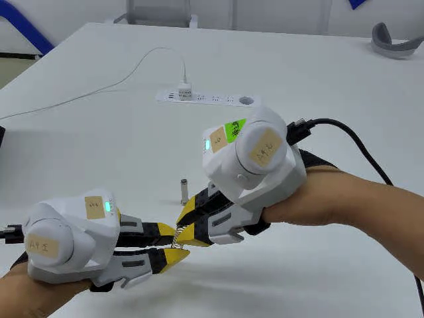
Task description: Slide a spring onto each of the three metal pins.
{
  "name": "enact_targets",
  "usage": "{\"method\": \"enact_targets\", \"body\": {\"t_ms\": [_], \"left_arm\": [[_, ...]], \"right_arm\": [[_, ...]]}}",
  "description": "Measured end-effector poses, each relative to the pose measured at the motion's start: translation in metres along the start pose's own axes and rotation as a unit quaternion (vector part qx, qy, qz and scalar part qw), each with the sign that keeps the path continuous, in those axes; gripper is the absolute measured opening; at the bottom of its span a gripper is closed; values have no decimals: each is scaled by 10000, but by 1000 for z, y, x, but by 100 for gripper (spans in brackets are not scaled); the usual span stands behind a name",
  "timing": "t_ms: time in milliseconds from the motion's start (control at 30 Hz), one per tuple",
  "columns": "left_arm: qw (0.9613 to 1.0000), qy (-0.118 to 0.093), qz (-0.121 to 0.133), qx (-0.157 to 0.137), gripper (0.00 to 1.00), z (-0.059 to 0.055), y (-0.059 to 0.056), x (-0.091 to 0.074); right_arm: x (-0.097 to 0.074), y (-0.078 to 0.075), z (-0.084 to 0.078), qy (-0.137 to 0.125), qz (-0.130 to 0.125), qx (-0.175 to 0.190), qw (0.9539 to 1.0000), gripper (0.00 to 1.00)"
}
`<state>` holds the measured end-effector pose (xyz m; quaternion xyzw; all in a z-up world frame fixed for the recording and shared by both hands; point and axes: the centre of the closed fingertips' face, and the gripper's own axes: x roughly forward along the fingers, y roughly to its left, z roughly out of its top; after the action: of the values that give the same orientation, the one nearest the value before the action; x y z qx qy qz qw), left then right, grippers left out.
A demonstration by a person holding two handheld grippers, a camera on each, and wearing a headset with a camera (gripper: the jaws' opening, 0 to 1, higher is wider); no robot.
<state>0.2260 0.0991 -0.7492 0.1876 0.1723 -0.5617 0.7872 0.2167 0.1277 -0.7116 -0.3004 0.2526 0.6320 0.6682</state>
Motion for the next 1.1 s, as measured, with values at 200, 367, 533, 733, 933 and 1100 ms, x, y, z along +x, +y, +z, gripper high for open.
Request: {"method": "enact_targets", "body": {"t_ms": [200,367,533,733,933,1100], "left_arm": [[10000,64,-15,2,10,-2,-1,0],[10000,30,-20,17,10,1,-1,1],[9999,62,-45,70,10,2,-2,2],[9999,88,-64,120,10,3,-3,4],[9997,145,-83,150,10,3,-3,5],[9998,159,-58,96,10,3,-3,6]], "right_arm": [[2,1,-4,240,49,-60,9997,12],[5,1,-8,409,116,-68,9991,13],[8,1,-12,568,185,-100,9982,13],[10,2,-16,732,267,-122,9969,13],[11,3,-18,851,331,-137,9957,12],[11,2,-20,925,334,-170,9950,12]]}}
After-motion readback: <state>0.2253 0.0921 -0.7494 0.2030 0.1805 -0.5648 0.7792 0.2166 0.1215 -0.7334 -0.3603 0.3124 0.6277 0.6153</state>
